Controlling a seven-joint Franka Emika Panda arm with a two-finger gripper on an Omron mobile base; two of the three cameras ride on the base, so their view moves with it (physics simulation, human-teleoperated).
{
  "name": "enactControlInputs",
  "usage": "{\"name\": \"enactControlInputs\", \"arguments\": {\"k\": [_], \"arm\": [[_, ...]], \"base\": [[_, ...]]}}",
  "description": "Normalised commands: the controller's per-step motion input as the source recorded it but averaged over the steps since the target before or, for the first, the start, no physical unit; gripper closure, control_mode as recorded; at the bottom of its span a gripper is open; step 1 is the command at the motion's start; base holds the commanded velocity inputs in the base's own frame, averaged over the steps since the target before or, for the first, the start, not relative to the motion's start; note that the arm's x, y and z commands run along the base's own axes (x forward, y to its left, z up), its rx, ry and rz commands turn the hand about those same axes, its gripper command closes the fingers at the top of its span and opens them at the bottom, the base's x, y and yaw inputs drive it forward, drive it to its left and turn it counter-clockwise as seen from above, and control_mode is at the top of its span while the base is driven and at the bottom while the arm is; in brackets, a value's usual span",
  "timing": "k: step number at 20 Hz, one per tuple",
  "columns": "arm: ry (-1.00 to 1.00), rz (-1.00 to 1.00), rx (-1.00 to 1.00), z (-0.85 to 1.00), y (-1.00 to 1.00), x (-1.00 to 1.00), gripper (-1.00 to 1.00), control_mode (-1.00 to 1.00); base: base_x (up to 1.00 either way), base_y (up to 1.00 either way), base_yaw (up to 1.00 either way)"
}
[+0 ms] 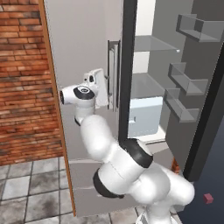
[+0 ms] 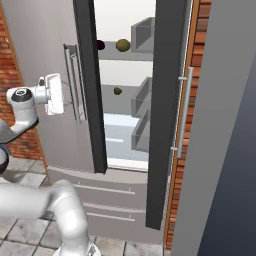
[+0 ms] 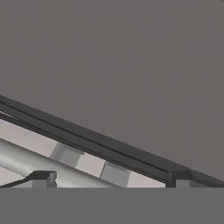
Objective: Place the potato in the correct fridge rack based on whether it is a fruit or vegetable. Finally, close the fridge door.
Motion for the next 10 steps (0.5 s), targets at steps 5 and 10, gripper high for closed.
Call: {"name": "enactControlInputs", "arguments": {"k": [5, 10], "arm": [[0.00, 0.39, 0.01, 0.00, -0.11, 1.00, -1.00, -1.00], [-0.02, 0.37, 0.00, 0.00, 0.00, 0.75, -1.00, -1.00]], "base": [[0.00, 0.00, 0.00], [0.00, 0.00, 0.00]]}}
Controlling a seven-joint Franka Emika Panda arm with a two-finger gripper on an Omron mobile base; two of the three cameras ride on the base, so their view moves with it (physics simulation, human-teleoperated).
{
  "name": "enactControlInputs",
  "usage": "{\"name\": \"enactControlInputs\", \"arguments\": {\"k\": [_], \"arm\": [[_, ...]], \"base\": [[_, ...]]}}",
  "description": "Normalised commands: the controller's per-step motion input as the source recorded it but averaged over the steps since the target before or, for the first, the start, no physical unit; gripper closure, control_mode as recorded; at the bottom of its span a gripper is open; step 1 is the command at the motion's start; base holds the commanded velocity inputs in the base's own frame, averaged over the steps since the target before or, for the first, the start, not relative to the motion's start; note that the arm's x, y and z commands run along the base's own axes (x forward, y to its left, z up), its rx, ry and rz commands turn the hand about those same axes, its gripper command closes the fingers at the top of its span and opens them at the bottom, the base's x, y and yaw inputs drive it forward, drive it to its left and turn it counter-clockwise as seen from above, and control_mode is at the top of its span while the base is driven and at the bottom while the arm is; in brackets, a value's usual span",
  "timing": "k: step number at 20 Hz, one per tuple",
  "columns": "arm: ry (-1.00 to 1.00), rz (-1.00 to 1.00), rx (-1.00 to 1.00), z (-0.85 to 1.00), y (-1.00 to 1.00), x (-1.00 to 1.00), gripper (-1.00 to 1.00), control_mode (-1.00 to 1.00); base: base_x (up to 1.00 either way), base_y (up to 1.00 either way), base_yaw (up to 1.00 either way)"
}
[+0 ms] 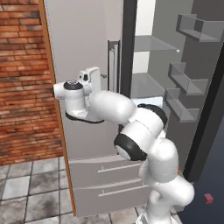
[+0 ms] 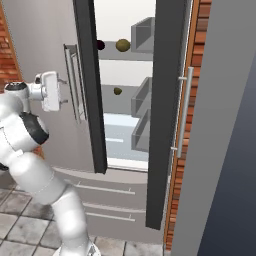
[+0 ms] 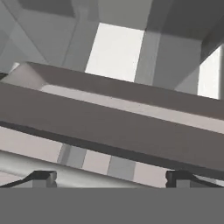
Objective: Place the potato in the correct fridge rack based on whether it is a fruit or vegetable. Finally, close the fridge door.
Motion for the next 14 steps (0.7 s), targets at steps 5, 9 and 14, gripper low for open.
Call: {"name": "enactControlInputs", "arguments": {"k": [5, 9, 14], "arm": [[-0.27, 0.24, -0.02, 0.36, 0.00, -0.69, -1.00, -1.00], [-0.47, 0.05, 0.00, 0.27, -0.42, -1.00, -1.00, -1.00], [-0.54, 0.00, 0.08, 0.56, -0.53, -1.00, -1.00, -1.00]], "base": [[0.00, 0.00, 0.00], [0.00, 0.00, 0.00], [0.00, 0.00, 0.00]]}}
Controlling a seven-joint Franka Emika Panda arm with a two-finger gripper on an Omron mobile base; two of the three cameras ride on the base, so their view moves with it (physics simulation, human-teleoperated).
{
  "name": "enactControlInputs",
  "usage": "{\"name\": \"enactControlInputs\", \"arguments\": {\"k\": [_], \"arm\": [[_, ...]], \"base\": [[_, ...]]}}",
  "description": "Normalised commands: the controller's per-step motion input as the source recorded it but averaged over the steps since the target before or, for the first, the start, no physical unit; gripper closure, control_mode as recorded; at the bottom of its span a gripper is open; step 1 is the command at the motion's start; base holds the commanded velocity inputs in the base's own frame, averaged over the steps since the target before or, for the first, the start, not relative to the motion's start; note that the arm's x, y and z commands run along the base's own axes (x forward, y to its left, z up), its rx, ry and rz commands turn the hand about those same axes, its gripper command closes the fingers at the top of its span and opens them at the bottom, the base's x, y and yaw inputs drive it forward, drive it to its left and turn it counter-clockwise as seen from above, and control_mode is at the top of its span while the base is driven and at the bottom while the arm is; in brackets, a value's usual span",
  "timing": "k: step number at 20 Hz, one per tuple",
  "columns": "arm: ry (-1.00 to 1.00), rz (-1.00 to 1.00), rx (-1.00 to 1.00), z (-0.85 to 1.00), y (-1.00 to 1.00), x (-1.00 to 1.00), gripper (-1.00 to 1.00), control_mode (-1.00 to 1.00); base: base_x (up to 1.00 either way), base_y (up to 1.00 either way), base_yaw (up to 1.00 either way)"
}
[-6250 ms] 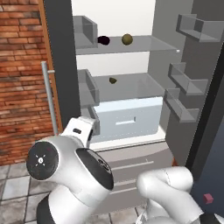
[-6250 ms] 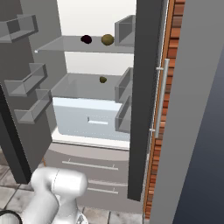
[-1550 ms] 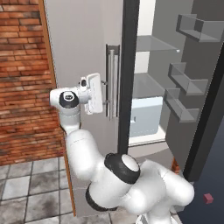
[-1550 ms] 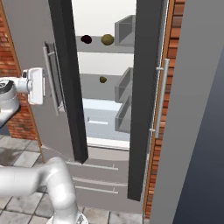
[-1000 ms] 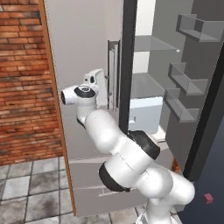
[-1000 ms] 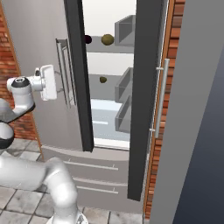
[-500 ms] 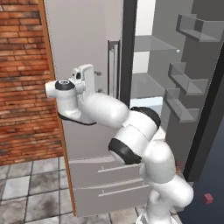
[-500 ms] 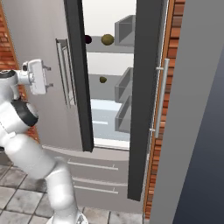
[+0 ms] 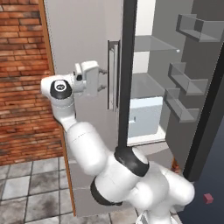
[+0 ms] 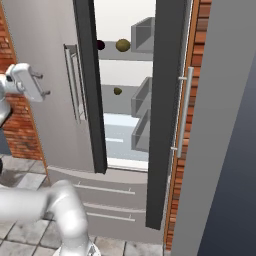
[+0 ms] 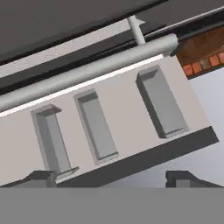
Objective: Place the potato in the correct fridge rack based on whether it is a fruit or vegetable. Finally, close the fridge door.
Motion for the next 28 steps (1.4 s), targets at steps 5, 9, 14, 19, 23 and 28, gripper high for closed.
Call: {"name": "enactControlInputs", "arguments": {"k": [5, 9, 14, 19, 23, 28], "arm": [[-0.34, 0.10, 0.33, 0.30, -0.60, -1.00, -1.00, -1.00], [-0.26, 0.25, 0.52, 0.06, -0.87, -1.00, -1.00, -1.00], [-0.24, 0.21, 0.51, 0.02, -0.96, -1.00, -1.00, -1.00], [-0.15, 0.03, 0.41, -0.01, -0.76, -1.00, -1.00, -1.00], [-0.15, 0.00, 0.36, 0.00, -0.85, -1.00, -1.00, -1.00], [-0.20, -0.02, 0.30, -0.02, -0.97, -1.00, -1.00, -1.00]], "base": [[0.00, 0.00, 0.00], [0.00, 0.00, 0.00], [0.00, 0.00, 0.00], [0.00, 0.00, 0.00], [0.00, 0.00, 0.00], [0.00, 0.00, 0.00]]}}
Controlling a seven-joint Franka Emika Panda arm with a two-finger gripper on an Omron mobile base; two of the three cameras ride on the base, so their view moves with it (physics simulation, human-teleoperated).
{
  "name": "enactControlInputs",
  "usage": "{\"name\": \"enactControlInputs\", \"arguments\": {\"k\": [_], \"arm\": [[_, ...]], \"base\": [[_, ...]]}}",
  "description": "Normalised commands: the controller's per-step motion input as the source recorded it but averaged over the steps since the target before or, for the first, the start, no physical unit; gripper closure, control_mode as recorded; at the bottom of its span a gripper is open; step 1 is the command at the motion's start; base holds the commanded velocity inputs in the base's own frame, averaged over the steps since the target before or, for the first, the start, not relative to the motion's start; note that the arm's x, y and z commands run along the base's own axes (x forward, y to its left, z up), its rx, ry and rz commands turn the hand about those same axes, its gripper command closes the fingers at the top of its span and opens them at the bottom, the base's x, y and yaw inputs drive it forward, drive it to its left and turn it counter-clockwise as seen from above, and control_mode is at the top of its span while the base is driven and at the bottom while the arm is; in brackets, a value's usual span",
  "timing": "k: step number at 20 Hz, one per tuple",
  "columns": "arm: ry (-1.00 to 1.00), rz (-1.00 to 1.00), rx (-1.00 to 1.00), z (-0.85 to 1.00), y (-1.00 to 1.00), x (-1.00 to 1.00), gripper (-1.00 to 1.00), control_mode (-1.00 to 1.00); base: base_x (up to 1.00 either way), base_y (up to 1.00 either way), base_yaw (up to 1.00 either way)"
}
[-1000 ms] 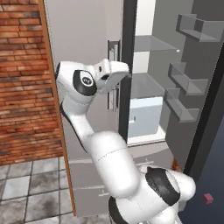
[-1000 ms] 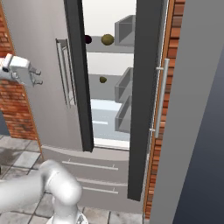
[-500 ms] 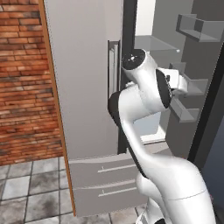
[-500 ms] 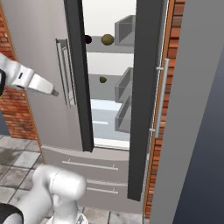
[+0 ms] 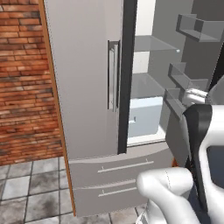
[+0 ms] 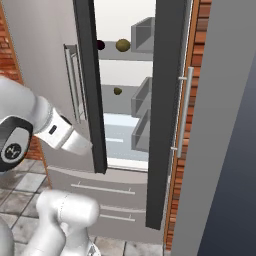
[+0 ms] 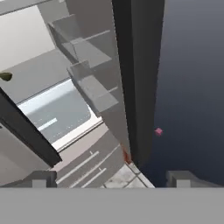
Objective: Place the potato in the correct fridge rack based on whether it is a fruit or vegetable. Finally, close the fridge door.
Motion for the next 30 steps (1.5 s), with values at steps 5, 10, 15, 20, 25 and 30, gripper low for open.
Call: {"name": "enactControlInputs", "arguments": {"k": [5, 10, 15, 20, 25, 30], "arm": [[-0.18, -0.11, 0.20, -0.23, -0.93, -1.00, -1.00, -1.00], [-0.04, -0.15, 0.15, -0.03, -0.93, -0.45, -1.00, -1.00], [-0.01, -0.04, 0.15, -0.02, -1.00, 0.05, -1.00, -1.00], [-0.04, 0.00, 0.21, -0.07, -0.90, 0.44, -1.00, -1.00], [-0.11, 0.01, 0.30, -0.15, -0.53, 0.78, -1.00, -1.00], [-0.12, 0.09, 0.33, -0.16, -0.38, 0.83, -1.00, -1.00]], "base": [[0.00, 0.00, 0.00], [0.00, 0.00, 0.00], [0.00, 0.00, 0.00], [0.00, 0.00, 0.00], [0.00, 0.00, 0.00], [0.00, 0.00, 0.00]]}}
